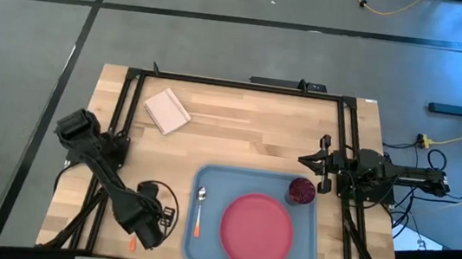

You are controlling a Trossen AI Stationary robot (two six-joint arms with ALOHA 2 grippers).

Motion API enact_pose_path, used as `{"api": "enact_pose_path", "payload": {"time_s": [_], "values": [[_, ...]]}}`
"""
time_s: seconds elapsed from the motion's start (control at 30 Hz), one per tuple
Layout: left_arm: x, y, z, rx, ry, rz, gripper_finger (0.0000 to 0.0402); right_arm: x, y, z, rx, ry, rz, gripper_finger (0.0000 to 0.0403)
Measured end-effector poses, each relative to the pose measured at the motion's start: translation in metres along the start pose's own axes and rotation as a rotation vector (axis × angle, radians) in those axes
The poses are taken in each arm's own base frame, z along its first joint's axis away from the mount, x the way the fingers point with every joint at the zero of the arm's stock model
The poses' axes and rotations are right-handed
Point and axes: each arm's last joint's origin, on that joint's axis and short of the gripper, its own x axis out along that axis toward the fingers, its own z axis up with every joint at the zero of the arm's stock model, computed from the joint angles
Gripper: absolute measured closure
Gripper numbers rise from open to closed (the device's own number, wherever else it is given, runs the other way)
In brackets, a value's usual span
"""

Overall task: Pick and place plate/cup/fork/spoon on tray
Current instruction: Put the orange fork on the serving tray between the orange spoon and the pink plate

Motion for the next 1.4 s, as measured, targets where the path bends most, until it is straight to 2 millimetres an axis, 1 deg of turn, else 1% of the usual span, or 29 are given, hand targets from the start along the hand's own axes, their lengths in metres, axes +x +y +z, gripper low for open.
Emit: {"api": "enact_pose_path", "payload": {"time_s": [0.1, 0.37, 0.57, 0.73, 0.97, 1.2, 1.23, 1.33, 1.4], "values": [[0.004, -0.001, -0.002, 0.001, -0.004, 0.013, 0.0364, 0.000, 0.000, 0.000, 0.000, 0.000, 0.000, 0.0370], [0.020, 0.003, -0.012, -0.001, 0.009, 0.133, 0.0364, 0.000, 0.000, 0.000, 0.000, 0.000, 0.000, 0.0370], [0.020, 0.006, -0.015, 0.011, 0.005, 0.132, 0.0364, 0.000, 0.000, 0.000, 0.000, 0.000, 0.000, 0.0370], [0.018, 0.015, -0.025, 0.048, 0.012, 0.122, 0.0364, 0.000, 0.000, 0.000, 0.000, 0.000, 0.000, 0.0370], [0.016, 0.025, -0.033, 0.090, -0.006, 0.115, 0.0364, 0.000, 0.000, 0.000, 0.000, 0.000, 0.000, 0.0370], [0.015, 0.029, -0.044, 0.112, 0.021, 0.045, 0.0364, 0.000, 0.000, 0.000, 0.000, 0.000, 0.000, 0.0370], [0.015, 0.030, -0.045, 0.107, 0.022, 0.042, 0.0364, 0.000, 0.000, 0.000, 0.000, 0.000, 0.000, 0.0370], [0.014, 0.032, -0.053, -0.015, 0.062, 0.021, 0.0364, 0.000, 0.000, 0.000, 0.000, 0.000, 0.000, 0.0370], [0.014, 0.034, -0.056, -0.043, 0.078, 0.017, 0.0364, 0.000, 0.000, 0.000, 0.000, 0.000, 0.000, 0.0370]]}}
